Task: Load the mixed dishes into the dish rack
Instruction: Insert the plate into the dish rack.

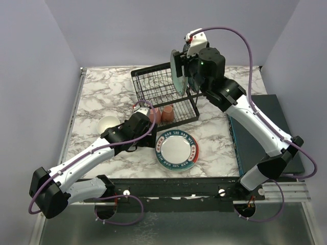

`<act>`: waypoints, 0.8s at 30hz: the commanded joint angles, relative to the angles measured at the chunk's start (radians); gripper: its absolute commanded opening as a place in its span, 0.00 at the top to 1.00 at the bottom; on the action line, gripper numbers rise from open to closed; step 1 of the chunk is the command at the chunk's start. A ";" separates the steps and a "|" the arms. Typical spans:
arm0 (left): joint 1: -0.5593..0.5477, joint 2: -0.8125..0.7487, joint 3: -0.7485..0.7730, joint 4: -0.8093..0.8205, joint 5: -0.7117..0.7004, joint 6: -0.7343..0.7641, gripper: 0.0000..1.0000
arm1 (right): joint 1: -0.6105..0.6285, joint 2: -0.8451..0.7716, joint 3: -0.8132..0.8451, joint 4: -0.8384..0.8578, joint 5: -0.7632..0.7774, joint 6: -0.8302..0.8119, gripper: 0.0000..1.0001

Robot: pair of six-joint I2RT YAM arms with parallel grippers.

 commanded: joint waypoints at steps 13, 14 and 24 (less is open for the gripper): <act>0.013 -0.038 0.003 -0.003 0.003 0.004 0.01 | 0.000 -0.251 -0.170 -0.157 -0.106 0.221 0.20; 0.013 -0.041 0.002 -0.002 0.004 0.005 0.01 | -0.001 -0.273 -0.188 -0.157 -0.112 0.232 0.20; 0.013 -0.126 0.003 0.011 -0.005 -0.005 0.01 | 0.000 -0.442 -0.365 -0.195 -0.187 0.354 0.20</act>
